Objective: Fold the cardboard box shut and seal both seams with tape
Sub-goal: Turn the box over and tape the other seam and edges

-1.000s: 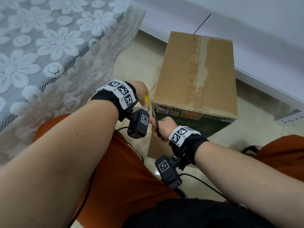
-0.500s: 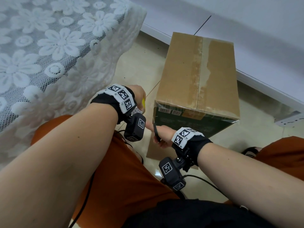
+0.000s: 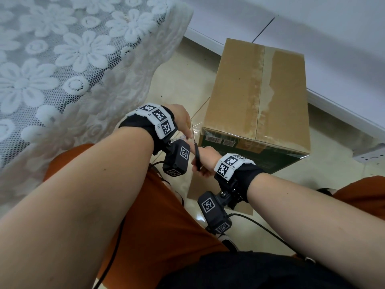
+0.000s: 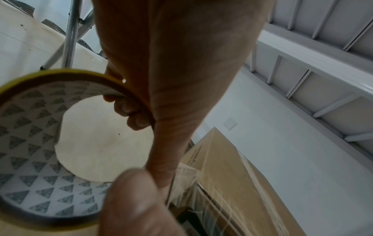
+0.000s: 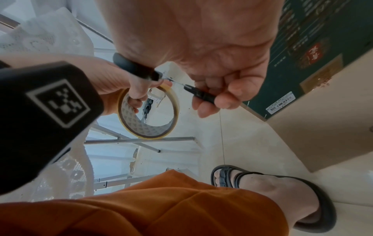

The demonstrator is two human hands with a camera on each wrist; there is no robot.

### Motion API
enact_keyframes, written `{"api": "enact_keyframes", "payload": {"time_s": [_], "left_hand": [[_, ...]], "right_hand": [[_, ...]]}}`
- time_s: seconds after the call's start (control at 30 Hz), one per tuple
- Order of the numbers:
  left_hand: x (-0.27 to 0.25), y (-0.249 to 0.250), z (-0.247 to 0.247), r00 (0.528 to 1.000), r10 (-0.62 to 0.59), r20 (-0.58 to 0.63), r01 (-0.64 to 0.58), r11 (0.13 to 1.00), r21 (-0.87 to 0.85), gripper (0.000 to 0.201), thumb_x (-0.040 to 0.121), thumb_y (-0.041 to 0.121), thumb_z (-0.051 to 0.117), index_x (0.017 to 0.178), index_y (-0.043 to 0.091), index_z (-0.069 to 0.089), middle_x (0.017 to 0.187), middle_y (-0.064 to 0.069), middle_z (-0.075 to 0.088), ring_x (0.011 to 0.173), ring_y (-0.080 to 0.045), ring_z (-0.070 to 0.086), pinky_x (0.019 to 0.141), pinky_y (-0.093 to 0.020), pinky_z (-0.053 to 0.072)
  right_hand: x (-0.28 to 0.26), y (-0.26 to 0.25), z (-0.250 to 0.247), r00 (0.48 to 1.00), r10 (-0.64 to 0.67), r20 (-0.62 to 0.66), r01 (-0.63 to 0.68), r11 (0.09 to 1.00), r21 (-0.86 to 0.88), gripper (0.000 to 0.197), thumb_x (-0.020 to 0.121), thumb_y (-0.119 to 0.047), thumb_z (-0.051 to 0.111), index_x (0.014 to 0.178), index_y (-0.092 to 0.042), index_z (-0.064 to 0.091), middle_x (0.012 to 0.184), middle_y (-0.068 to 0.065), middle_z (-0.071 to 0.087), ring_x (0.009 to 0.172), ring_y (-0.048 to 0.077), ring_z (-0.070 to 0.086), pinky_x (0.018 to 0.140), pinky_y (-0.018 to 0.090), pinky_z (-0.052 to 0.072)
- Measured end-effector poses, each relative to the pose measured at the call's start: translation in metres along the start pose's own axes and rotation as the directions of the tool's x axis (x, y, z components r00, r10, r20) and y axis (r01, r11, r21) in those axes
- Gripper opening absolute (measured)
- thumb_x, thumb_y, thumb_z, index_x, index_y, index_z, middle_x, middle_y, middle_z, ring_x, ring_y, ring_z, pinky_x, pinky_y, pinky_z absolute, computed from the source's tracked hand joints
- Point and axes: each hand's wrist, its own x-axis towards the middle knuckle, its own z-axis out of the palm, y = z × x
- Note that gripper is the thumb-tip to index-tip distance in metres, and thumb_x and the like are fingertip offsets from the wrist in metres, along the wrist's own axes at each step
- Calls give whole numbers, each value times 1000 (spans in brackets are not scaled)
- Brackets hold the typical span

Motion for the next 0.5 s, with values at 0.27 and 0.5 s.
{"api": "enact_keyframes", "payload": {"time_s": [0.27, 0.5], "left_hand": [[3, -1, 2, 999, -28, -15, 28, 1000, -3, 47, 86, 40, 67, 124, 13, 62, 124, -4, 61, 109, -20, 56, 82, -27, 41], [6, -1, 4, 999, -49, -19, 50, 998, 27, 47, 86, 42, 66, 122, 11, 63, 124, -6, 61, 112, -22, 57, 84, -29, 44]], "right_hand": [[-1, 2, 2, 999, -37, -26, 38, 999, 37, 62, 78, -69, 53, 66, -9, 51, 52, 3, 53, 36, 14, 37, 42, 18, 30], [-2, 0, -2, 995, -87, -55, 87, 996, -8, 61, 77, -69, 56, 64, -9, 53, 49, 2, 54, 34, 14, 37, 39, 17, 31]]}}
